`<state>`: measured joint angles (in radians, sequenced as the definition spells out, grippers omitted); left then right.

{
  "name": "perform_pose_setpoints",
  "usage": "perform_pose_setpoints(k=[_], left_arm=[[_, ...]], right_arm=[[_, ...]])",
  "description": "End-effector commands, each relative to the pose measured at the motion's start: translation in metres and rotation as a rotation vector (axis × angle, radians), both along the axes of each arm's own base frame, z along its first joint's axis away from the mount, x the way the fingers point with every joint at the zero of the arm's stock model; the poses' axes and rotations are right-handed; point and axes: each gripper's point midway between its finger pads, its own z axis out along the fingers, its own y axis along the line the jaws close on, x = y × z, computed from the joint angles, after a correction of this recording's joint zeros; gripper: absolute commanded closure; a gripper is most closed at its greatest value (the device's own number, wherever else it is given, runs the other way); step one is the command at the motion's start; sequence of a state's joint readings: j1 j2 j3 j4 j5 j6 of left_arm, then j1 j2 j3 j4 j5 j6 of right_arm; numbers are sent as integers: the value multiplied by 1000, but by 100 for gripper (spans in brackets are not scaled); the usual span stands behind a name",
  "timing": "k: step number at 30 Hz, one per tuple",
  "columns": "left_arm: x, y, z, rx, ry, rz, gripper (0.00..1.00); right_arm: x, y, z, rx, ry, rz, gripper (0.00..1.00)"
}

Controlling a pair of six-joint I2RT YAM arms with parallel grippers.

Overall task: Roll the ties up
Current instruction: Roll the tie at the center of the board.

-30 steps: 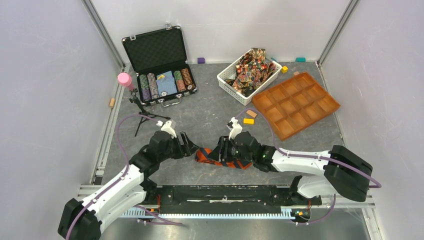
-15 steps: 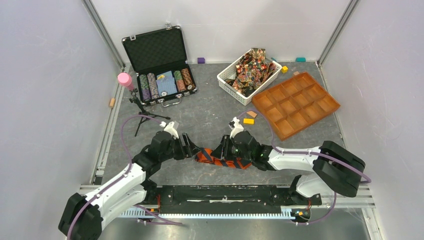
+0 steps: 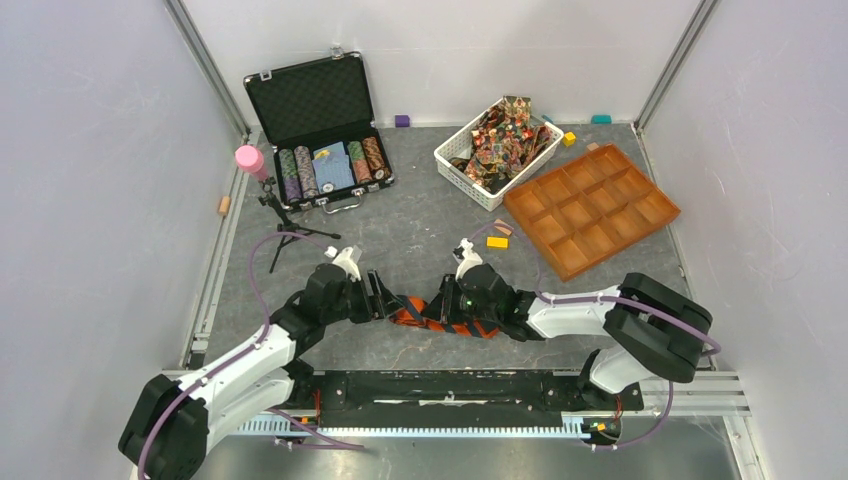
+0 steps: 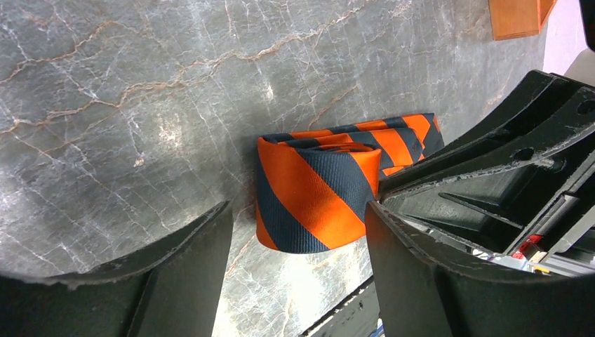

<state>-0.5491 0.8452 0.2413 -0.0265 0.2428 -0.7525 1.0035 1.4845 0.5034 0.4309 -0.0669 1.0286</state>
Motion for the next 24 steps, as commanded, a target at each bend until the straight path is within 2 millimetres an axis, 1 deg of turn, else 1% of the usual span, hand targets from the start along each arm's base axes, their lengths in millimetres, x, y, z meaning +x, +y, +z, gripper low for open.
perform_pose_setpoints(k=[1, 10, 20, 24], left_arm=[[2, -6, 7, -50, -16, -6, 25], [1, -10, 6, -64, -18, -22, 26], [-3, -18, 1, -88, 5, -68, 32], [-6, -21, -1, -98, 17, -84, 33]], right_arm=[[3, 10, 7, 55, -8, 8, 80], [3, 10, 0, 46, -2, 8, 82], [4, 10, -4, 36, -4, 7, 82], [4, 9, -6, 32, -2, 8, 83]])
